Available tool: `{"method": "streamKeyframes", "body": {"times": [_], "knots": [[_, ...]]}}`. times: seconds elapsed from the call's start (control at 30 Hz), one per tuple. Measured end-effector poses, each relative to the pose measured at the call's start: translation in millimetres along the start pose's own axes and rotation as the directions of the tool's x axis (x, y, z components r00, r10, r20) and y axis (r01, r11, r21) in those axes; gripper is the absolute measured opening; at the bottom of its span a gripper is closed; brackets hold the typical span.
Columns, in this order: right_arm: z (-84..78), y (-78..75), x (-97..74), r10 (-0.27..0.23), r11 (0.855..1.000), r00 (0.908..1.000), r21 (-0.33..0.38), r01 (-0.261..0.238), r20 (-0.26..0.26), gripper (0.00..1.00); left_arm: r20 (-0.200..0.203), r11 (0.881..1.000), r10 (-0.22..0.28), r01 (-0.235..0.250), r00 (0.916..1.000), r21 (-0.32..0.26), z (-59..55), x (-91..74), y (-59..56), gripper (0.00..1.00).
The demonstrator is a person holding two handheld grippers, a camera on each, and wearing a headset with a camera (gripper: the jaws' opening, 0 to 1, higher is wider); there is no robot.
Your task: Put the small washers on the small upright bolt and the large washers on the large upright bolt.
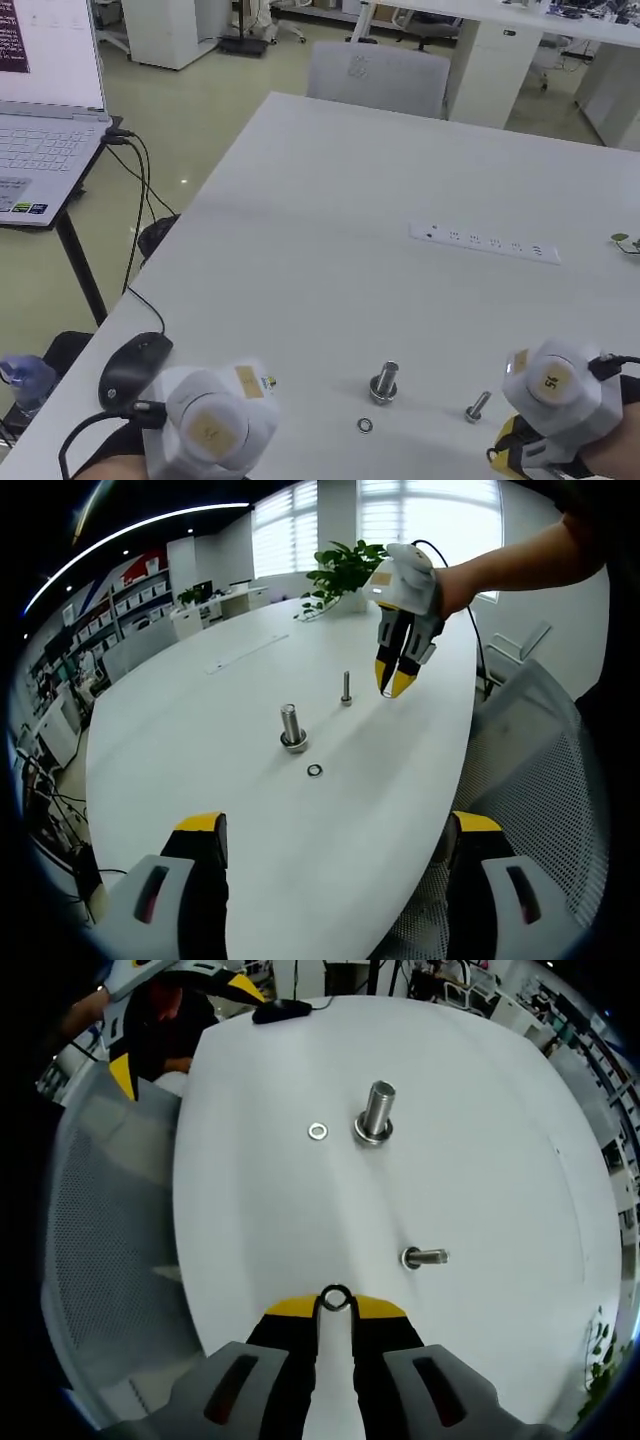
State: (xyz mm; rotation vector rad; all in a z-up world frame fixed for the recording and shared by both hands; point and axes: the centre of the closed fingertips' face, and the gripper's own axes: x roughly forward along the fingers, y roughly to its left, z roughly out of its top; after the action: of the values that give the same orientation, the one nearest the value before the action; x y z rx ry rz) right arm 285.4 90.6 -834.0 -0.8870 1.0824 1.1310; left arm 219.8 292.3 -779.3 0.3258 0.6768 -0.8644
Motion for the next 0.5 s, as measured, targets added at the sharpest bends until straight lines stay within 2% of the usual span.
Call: {"method": "streamKeyframes", "body": {"times": [0.5], "knots": [[3.1,-27.8,-9.3,-0.019,0.999,0.9998,0.027,0.019,0.001,0.13,-0.007,1.000,-0.004,0.004,1.0000,-0.001,-1.1,1.6,-0.3,0.90]]}}
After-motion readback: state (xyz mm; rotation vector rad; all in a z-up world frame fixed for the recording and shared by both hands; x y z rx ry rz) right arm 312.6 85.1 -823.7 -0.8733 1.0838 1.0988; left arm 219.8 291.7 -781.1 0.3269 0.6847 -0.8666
